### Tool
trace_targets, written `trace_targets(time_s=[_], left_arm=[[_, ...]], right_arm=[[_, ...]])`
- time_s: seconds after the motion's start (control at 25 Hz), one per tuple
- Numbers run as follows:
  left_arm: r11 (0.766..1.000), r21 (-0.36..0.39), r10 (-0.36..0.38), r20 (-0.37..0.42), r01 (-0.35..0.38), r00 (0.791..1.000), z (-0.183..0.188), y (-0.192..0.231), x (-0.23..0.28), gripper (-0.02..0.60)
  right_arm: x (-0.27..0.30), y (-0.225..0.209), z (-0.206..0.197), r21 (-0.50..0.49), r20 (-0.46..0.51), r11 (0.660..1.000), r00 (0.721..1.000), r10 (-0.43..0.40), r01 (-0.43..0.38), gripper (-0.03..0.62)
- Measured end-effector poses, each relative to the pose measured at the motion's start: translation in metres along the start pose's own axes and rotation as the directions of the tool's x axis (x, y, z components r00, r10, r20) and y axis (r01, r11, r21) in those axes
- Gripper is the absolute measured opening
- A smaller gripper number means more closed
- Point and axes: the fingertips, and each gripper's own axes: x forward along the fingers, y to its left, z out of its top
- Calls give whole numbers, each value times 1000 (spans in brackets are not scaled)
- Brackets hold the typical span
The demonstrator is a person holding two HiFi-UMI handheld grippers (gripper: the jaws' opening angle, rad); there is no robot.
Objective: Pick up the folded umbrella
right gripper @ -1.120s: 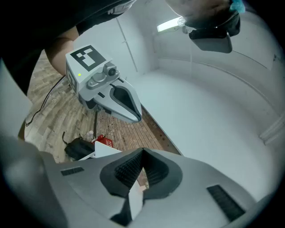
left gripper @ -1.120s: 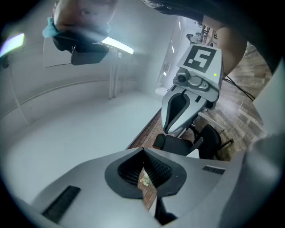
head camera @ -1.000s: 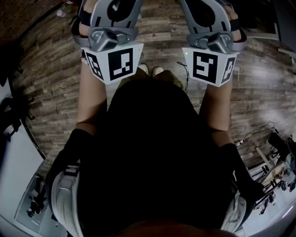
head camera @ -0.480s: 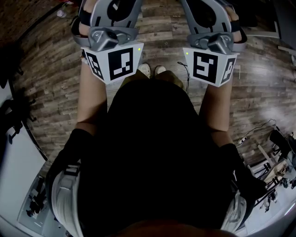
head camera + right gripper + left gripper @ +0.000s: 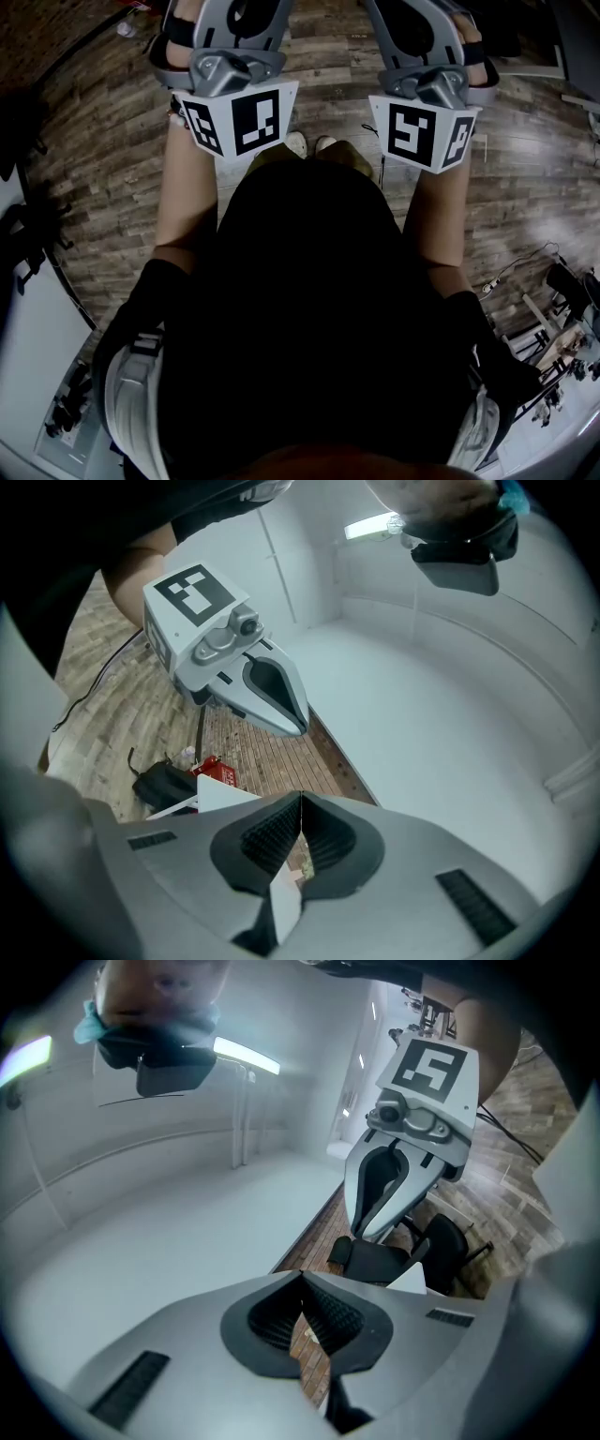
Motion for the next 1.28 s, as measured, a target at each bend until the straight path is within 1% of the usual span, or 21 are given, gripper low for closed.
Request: trace_targets(time_s=[0.12,0.44,0.8,1.04,1.28], left_arm=[[1000,10,8,10,-8,1000,-3,3,-2,12],[1000,4,-1,32,0,999,-8,8,-11,12],[1000,8,24,31,-25,999,-11,20,-25,12],[1000,2,31,28,-31,999,-21,25,-26,12],[1000,-5,23,25,-23,999,-28,24,-19,12]], right_arm=[[3,0,3,-2,-3,1000,1000,-4,4,31],[4,3,11,0,-18,1000,1000,-20,20,30],[-1,1,25,32,13,999,999,-29,29,31],[6,4,27,28,12,999,1000,-24,23,31],[12,4,23,78,17,997,1000,-5,4,31]])
